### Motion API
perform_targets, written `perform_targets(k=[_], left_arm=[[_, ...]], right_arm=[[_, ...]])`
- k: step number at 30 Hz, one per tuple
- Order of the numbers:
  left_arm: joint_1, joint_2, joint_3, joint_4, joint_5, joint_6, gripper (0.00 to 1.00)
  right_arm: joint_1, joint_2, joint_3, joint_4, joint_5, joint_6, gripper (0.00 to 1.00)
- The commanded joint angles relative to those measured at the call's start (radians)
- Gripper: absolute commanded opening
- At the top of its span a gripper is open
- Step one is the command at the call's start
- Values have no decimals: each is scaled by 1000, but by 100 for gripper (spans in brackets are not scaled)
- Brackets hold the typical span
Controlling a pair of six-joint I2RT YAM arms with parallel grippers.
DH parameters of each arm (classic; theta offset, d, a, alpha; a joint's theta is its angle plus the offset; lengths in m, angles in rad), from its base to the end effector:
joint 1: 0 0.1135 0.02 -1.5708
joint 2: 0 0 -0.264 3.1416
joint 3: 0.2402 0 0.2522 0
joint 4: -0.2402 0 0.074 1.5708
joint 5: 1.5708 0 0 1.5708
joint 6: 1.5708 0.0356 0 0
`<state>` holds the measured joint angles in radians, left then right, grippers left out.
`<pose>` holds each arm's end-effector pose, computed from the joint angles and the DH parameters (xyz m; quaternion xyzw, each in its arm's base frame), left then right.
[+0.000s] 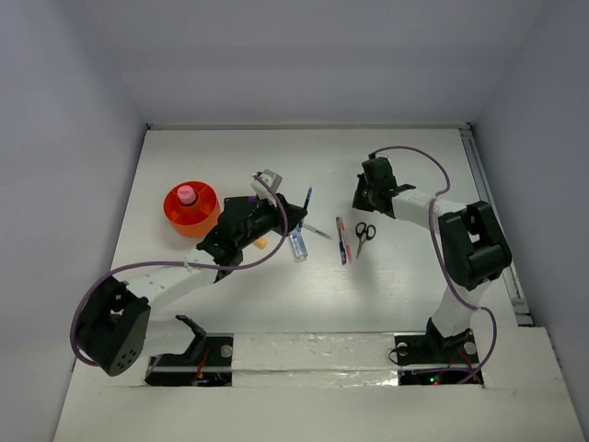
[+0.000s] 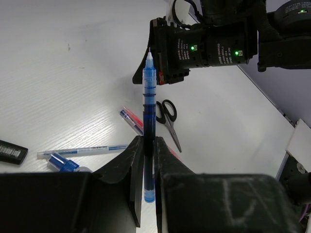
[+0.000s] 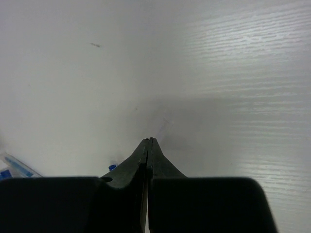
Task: Sort the stationery into containers
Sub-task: Close the pen cap on the pen.
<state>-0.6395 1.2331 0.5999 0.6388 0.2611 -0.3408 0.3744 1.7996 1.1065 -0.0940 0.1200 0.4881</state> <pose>0.2143 -0.1708 0.2666 0.1953 0.6776 -0.4120 0.5771 0.3588 0.1364 0.1828 0.0753 0.9197 0.1090 0.3695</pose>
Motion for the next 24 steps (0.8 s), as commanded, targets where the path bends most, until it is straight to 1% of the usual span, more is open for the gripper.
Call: perform_targets(k=[1,11,24], left_arm=[[0,-30,5,38,0,11,0],[0,-35,0,59,17,3,0],[0,-38,-2,53,9,8,0]], right_arm=[[0,23,33,-36,-55,-43,1],[11,46,-2,-32,-82,-56,0],[20,102,70,-49,-69,-62,0]])
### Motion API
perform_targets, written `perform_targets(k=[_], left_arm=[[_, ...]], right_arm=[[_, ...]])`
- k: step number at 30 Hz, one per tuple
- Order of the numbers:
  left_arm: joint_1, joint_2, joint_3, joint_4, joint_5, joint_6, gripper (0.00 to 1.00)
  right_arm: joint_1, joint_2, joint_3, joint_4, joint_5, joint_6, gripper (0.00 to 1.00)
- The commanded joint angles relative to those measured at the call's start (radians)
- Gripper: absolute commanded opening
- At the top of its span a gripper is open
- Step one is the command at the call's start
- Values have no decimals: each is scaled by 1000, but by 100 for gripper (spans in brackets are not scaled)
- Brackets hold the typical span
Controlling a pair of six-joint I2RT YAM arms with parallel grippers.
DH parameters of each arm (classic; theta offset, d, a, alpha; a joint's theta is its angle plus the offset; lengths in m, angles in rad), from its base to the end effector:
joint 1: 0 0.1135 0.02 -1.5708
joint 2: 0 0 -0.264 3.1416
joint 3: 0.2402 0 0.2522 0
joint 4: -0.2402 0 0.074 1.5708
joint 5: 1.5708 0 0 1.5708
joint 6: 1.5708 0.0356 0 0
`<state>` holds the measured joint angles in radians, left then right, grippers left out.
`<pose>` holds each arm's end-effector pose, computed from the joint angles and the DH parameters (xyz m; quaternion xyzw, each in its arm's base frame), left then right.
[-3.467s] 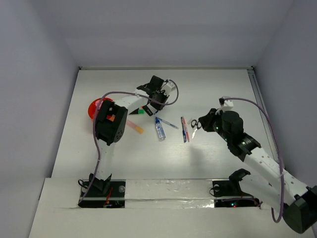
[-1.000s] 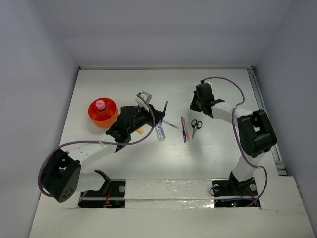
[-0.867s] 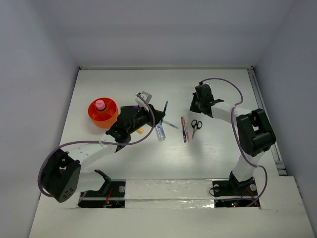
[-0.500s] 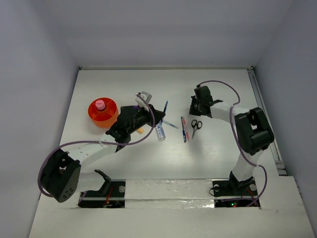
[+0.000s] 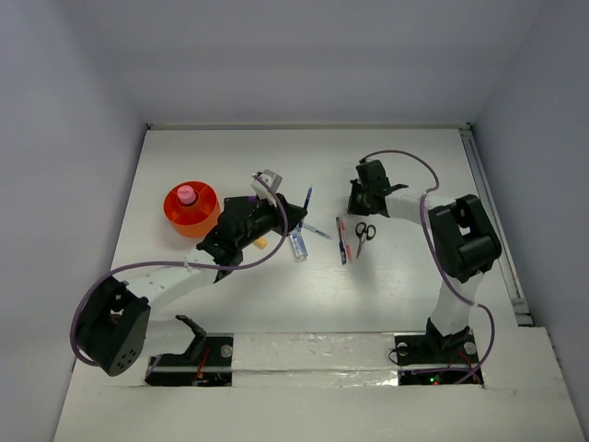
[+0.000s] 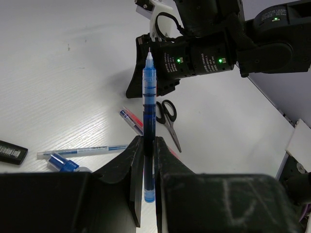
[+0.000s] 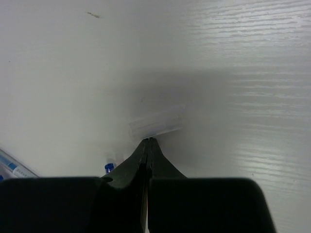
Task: Sort the stationery into containers
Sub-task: Close the pen cap on the pen.
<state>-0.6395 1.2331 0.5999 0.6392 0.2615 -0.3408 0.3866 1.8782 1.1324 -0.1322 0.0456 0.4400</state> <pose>0.2143 -0.1708 0.2667 0.1954 0.6774 -0.4121 0.5771 0.3623 0.1457 0.1587 0.0328 0.9398 0.1167 0.3195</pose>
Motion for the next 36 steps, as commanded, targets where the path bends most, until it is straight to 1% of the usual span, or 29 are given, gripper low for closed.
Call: perform_targets(k=[1,5,9,13,15,17,19,20,22,25,26,27,28,29,30,33,34,36], left_arm=[[0,-35,-2,54,7,11,0],[0,-18,8,43,11,11,0],[0,-20,5,47,2,14,0],[0,-23,5,45,4,17,0],[0,-17,6,37,-21,29,0],[0,-12,12,20,-33,34,0],[0,-15,11,22,-34,37,0],[0,-15,9,24,-41,39,0],[0,-17,8,17,-50,43,0],[0,-29,8,17,-48,42,0],[0,-37,6,19,-48,42,0],[0,-40,1,22,-50,42,0],[0,-38,1,25,-50,42,0],[0,-38,1,24,-48,40,0],[0,-34,4,24,-47,39,0],[0,-41,-5,31,-45,37,0],[0,-43,-8,39,-48,39,0],[0,-44,-8,37,-50,37,0]], right_arm=[[8,33,49,-7,-4,-11,0],[17,68,79,-4,-29,5,0],[17,91,112,34,-20,43,0],[17,134,167,51,48,77,0],[17,153,184,57,94,95,0],[17,162,208,63,105,100,0],[17,154,225,56,86,98,0],[17,142,227,57,45,83,2],[17,87,224,52,10,57,6],[17,26,207,31,3,-27,22],[17,7,222,-16,11,-91,44],[17,10,240,-53,19,-125,56],[17,18,262,-94,22,-157,63],[17,38,282,-162,13,-220,67],[17,47,306,-184,11,-245,70],[17,81,340,-260,-1,-322,71],[17,93,374,-280,-1,-337,71],[17,117,417,-339,23,-379,70]])
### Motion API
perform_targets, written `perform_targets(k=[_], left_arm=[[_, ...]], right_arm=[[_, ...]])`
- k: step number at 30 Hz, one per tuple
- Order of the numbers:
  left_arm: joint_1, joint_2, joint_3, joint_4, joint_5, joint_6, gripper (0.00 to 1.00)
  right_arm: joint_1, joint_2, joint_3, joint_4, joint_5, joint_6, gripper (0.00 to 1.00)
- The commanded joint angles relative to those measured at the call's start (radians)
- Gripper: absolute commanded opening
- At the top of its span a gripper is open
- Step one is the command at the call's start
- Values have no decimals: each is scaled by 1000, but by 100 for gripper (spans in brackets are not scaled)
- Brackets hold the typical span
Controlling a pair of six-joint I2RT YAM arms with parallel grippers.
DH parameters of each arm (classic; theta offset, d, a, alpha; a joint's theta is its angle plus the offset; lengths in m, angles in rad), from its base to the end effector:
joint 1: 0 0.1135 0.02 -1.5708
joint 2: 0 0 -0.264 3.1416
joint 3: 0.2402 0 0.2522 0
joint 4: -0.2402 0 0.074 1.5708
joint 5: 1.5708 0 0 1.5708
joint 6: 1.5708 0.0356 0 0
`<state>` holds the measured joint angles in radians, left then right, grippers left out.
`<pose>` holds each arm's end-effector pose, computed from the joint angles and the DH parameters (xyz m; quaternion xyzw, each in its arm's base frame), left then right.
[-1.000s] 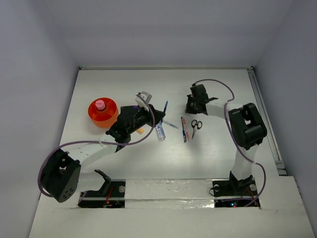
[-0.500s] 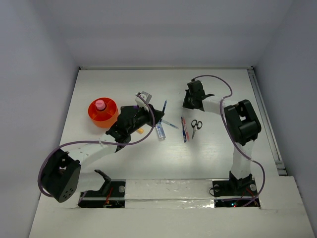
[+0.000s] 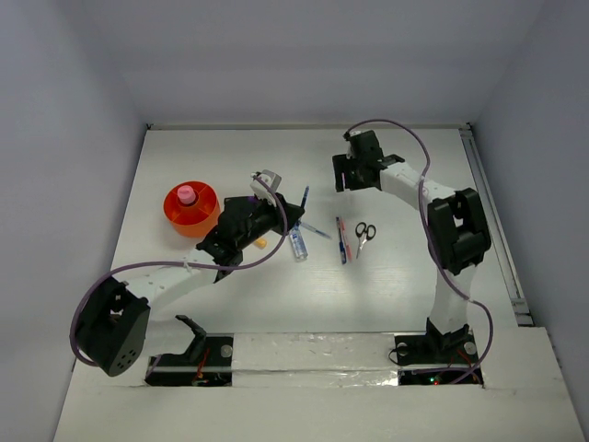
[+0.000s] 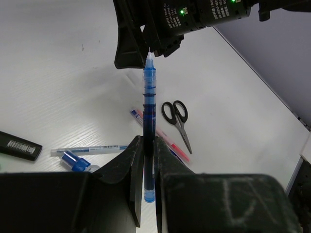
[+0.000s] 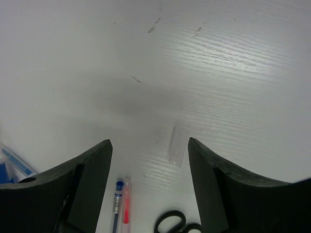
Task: Sort the stationery into containers
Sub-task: Close the pen cap on the pen.
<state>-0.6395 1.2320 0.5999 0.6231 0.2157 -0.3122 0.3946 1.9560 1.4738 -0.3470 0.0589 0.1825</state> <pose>0.2154 -0.1697 0.2652 0.1898 0.6844 -0.3886 0.5871 0.4052 0.1665 0.2169 -0.0880 0.9275 0.0768 0.3550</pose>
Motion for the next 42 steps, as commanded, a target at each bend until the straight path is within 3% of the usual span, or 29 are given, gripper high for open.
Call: perform_targets(k=[1,8,19,21,32,40,42], left_arm=[[0,-45,-6,47,-4,10,0],[0,-55,-5,44,-1,10,0],[0,-57,-12,55,2,5,0],[0,-49,-6,50,5,5,0],[0,-58,-12,58,4,5,0],[0,-37,-6,56,10,4,0],[0,-32,0,53,19,2,0]], right_arm=[[9,58,110,-141,25,-127,69],[0,133,186,-195,54,-124,58],[-28,173,145,-162,75,-66,46],[-28,178,143,-159,71,-58,39],[-46,175,77,-116,47,-35,39],[-56,196,79,-115,4,-32,21],[-56,198,80,-118,12,-35,6]])
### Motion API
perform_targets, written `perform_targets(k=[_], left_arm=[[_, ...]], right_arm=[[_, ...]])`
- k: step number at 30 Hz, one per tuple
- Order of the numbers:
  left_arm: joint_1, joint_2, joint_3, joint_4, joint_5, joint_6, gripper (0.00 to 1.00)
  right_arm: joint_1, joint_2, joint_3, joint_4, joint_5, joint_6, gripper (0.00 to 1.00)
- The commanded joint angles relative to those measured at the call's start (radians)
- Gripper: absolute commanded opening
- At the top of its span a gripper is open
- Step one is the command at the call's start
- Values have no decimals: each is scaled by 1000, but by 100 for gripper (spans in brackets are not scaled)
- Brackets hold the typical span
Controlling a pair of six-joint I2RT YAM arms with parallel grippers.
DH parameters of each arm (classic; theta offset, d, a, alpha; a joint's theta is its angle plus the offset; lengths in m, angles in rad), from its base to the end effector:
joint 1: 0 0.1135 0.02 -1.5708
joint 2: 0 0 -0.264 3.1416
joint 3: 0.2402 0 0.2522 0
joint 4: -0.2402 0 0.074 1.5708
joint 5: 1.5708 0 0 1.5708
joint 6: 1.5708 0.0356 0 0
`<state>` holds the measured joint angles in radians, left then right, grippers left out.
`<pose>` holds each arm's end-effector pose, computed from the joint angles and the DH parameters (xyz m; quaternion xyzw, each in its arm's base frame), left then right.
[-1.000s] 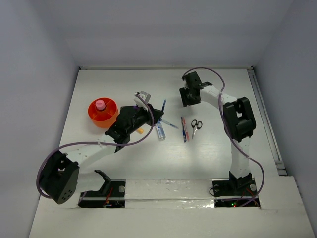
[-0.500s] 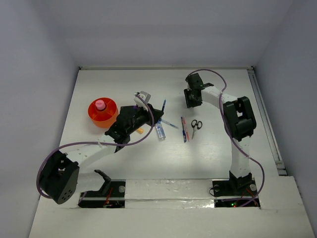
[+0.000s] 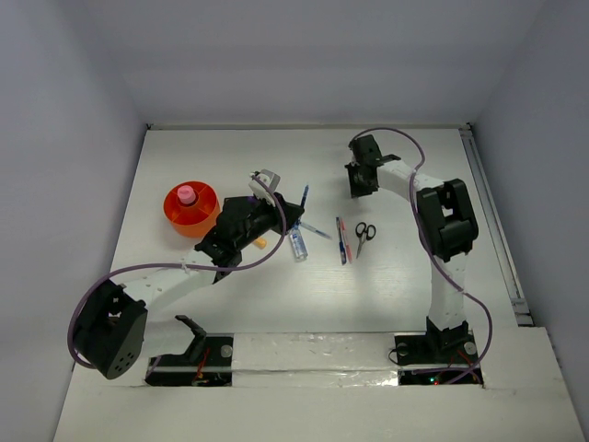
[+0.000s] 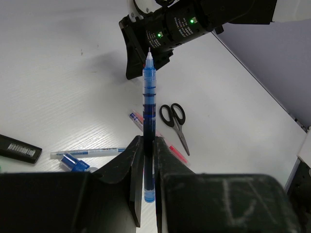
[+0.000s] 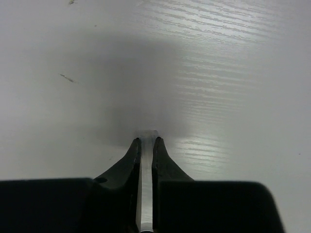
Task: Sort the stationery into containers
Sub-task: Close the pen cap on the pen.
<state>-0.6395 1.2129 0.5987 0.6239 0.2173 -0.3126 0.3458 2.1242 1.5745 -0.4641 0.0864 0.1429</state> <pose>0.2129 -0.1679 0.2697 0.1899 0.6777 -0.3915 0.5928 0.4308 0.1520 0.1684 -0.0855 0.9568 0.0262 0.2765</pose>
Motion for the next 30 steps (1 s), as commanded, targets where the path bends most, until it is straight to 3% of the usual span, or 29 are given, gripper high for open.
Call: perform_targets(k=[1,7,10,14,19,23,30], left_arm=[[0,-15,-2,60,20,0,0],[0,-15,-10,73,30,-9,0],[0,-18,-28,115,53,-25,0],[0,-3,-34,163,105,-63,0],[0,13,-48,211,123,-88,0],[0,27,-54,237,139,-106,0],[0,25,-56,243,145,-114,0]], right_arm=[[-7,19,-27,7,-13,7,2],[-7,-110,-122,166,-36,66,0],[-7,-262,-241,333,-117,142,0],[-7,-458,-436,647,-220,286,0],[22,-645,-657,889,-284,550,0],[90,-711,-757,1004,-244,648,0],[183,-731,-778,1110,-183,759,0]])
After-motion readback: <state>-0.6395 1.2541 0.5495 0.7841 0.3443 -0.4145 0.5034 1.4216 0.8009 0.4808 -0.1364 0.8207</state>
